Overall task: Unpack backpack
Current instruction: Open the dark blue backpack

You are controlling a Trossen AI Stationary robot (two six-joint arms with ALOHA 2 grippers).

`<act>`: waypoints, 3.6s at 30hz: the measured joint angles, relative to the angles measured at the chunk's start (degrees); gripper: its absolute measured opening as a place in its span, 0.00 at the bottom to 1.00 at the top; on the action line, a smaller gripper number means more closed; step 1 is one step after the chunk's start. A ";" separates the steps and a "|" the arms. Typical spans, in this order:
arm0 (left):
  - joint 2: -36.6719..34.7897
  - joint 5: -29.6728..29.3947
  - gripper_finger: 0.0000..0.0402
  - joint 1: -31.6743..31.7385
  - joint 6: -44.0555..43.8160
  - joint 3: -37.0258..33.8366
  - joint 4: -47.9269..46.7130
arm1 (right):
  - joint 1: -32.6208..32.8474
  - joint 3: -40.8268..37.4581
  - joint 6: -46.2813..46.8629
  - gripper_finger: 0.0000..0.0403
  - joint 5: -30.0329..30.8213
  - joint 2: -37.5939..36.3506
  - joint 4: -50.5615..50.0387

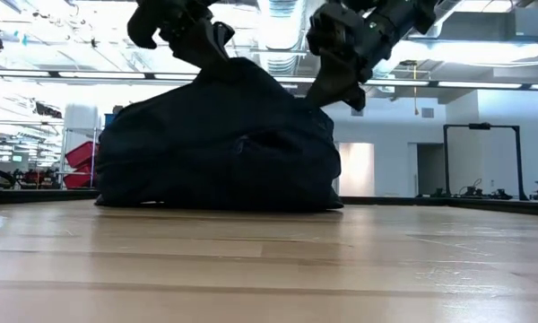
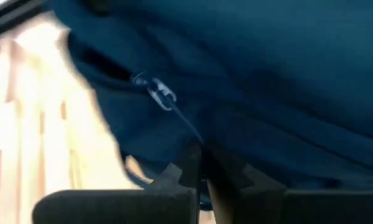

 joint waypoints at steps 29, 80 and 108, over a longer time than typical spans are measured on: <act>-17.90 -8.40 0.00 -1.52 -13.97 -0.03 -24.84 | -2.95 -0.02 1.87 0.04 4.94 -11.45 -11.73; -19.73 -3.98 0.00 3.50 -15.27 -13.86 -2.69 | 0.17 0.13 -8.59 0.05 9.60 2.63 -7.51; -9.01 -1.10 0.02 7.66 -11.97 -13.35 7.52 | 7.10 -0.07 2.80 0.31 -11.14 -5.35 1.39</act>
